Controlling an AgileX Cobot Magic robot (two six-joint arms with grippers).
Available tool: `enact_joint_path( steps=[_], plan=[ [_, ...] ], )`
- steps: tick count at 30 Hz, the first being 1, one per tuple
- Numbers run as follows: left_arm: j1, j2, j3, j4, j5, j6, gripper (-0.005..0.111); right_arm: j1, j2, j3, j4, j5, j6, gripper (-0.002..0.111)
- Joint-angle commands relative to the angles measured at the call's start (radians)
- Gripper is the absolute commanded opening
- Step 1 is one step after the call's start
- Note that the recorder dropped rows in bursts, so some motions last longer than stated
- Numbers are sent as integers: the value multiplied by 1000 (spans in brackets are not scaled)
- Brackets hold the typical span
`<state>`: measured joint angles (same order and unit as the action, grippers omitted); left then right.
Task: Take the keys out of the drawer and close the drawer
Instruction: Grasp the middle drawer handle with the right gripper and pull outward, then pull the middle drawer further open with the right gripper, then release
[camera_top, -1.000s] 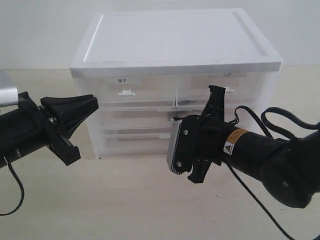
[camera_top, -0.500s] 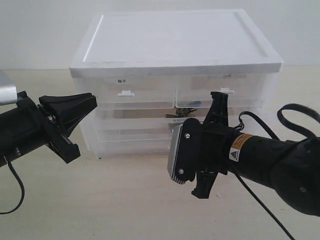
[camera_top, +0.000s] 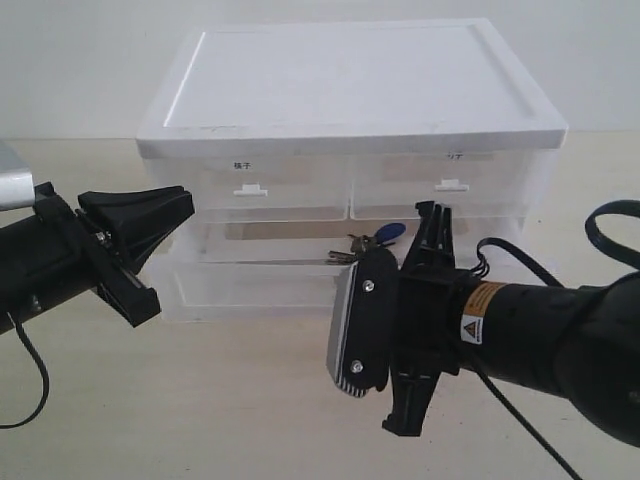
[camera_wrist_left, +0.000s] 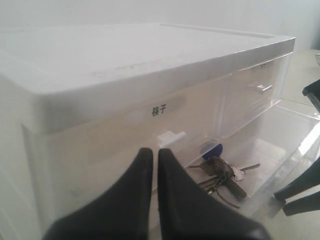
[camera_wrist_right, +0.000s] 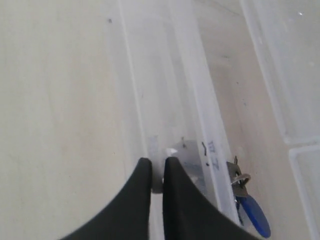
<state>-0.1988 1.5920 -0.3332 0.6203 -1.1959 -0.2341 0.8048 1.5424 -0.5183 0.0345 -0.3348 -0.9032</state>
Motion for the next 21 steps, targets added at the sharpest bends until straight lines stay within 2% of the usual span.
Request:
enact_joint_path(
  steps=[1,13,21],
  plan=[
    [-8,2,-5,-4,-2,4,4,53,14,18,-25,167,4,0],
    [-8,2,-5,-4,1,4,4,53,-68,18,-23,369,16,0],
    [-8,2,-5,-9,-4,-9,4,53,-173,18,-19,356,41,0]
  ],
)
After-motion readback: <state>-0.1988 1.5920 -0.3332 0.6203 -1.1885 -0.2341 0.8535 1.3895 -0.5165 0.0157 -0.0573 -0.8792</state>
